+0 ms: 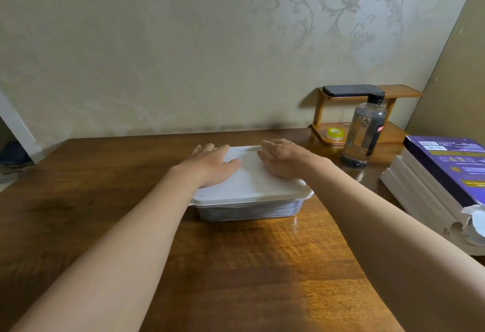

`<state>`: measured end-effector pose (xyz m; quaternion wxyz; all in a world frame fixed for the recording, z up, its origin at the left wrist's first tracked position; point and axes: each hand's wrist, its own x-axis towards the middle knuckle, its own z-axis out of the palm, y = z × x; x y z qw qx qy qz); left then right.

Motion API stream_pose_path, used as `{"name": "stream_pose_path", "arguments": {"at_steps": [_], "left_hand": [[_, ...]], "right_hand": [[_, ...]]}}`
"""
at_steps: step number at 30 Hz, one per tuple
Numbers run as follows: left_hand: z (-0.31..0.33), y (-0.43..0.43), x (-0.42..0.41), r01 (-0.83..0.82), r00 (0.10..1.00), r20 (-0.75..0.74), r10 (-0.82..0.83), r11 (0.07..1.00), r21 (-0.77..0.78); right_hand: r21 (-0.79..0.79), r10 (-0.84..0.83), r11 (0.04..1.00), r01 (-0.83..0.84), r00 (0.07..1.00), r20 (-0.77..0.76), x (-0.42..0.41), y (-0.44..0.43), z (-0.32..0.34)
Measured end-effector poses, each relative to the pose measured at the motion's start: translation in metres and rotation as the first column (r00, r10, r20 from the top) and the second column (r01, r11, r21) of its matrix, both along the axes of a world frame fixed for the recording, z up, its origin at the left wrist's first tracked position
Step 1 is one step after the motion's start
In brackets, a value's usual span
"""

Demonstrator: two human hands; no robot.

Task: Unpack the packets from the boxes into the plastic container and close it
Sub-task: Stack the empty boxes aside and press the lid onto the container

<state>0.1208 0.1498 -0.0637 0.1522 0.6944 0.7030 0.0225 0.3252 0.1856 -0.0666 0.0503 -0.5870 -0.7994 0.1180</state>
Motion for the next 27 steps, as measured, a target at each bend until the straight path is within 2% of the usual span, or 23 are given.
{"name": "stream_pose_path", "arguments": {"at_steps": [3,5,8,10,12,17,19,21,22,25,27], "left_hand": [[-0.002,0.002,-0.002,-0.003,1.000,0.022,0.003,1.000,0.010],[-0.006,0.001,-0.002,-0.002,1.000,0.000,0.002,1.000,0.016],[-0.008,0.001,-0.002,0.000,1.000,0.012,0.000,1.000,0.017],[-0.009,0.001,-0.003,0.002,1.000,0.027,-0.002,1.000,0.024],[-0.009,0.003,-0.004,-0.007,0.998,0.058,0.005,0.999,0.036],[-0.012,0.012,-0.014,-0.107,0.940,0.332,0.079,0.992,0.065],[-0.014,0.013,-0.018,-0.142,0.912,0.395,0.112,0.989,0.048],[-0.015,0.010,-0.018,-0.149,0.930,0.341,0.137,0.989,0.008],[-0.015,0.008,-0.015,-0.125,0.959,0.256,0.123,0.992,-0.005],[-0.016,0.002,-0.005,0.005,0.999,-0.036,-0.003,0.999,0.041],[-0.017,0.001,-0.003,0.090,0.989,-0.127,-0.079,0.993,0.082]], "right_hand": [[0.023,0.014,1.000,-0.015,1.000,0.017,0.001,-0.001,-0.006],[-0.042,0.007,0.999,-0.006,1.000,0.007,0.002,-0.003,0.001],[-0.164,-0.060,0.986,0.037,0.988,-0.141,0.009,0.003,0.009],[-0.122,-0.089,0.991,0.061,0.966,-0.242,0.015,0.006,0.003],[-0.047,-0.077,0.997,0.067,0.964,-0.254,0.019,0.005,-0.007],[-0.082,-0.107,0.993,0.087,0.955,-0.277,0.021,0.008,-0.010],[-0.099,-0.107,0.992,0.082,0.952,-0.285,0.021,0.009,-0.010],[-0.093,-0.094,0.993,0.073,0.963,-0.254,0.020,0.008,-0.009],[-0.085,-0.084,0.994,0.066,0.971,-0.224,0.018,0.008,-0.009],[-0.045,-0.011,0.999,0.011,1.000,-0.006,0.016,0.007,-0.011],[-0.009,-0.022,1.000,0.023,0.995,0.093,0.016,0.010,-0.014]]}}
